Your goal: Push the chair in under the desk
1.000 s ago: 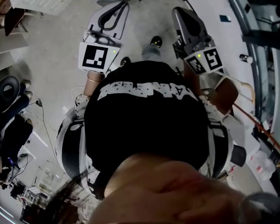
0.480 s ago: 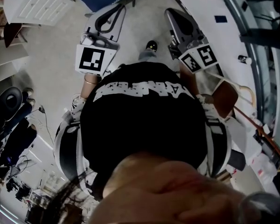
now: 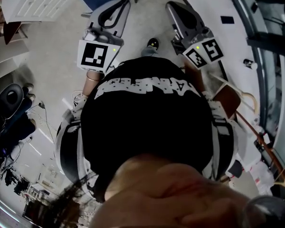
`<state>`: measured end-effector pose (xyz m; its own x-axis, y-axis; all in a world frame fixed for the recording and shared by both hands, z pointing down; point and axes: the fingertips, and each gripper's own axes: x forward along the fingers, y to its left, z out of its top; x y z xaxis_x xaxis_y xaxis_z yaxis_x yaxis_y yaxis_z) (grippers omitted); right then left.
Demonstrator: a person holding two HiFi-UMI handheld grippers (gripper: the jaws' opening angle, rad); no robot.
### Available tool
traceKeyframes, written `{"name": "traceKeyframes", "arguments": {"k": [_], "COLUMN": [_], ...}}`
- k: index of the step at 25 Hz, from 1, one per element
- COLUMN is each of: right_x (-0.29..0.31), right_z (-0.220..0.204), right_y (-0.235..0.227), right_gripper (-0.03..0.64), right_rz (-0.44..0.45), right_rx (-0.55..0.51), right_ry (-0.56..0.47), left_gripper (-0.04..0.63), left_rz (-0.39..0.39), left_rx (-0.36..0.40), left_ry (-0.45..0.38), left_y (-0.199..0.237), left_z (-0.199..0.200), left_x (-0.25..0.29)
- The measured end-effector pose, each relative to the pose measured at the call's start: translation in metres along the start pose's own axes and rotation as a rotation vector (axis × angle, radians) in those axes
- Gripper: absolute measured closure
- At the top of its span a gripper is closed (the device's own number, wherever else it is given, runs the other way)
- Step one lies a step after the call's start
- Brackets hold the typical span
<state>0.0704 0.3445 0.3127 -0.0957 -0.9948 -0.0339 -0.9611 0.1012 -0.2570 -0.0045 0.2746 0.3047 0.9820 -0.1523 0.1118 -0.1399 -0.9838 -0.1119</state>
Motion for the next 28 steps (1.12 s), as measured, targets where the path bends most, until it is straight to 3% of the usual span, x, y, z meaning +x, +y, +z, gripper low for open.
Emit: {"name": "traceKeyframes", "arguments": {"k": [15,28], "right_x": [0.036,0.067], "right_z": [0.005,-0.006], "right_y": [-0.039,-0.048], "right_gripper": [0.584,0.584], "right_rz": [0.128,0.299], "right_rx": [-0.022,-0.029], "right_ry": [0.038,0.098], "left_gripper": [0.528,0.508], "left_rz": [0.114,0.275], "left_rx": [-0.022,-0.031], "left_ry": [0.051,0.129], "left_y": [0.025,0.046], "left_z": [-0.009,-0.029], "left_x": [0.033,0.028]}}
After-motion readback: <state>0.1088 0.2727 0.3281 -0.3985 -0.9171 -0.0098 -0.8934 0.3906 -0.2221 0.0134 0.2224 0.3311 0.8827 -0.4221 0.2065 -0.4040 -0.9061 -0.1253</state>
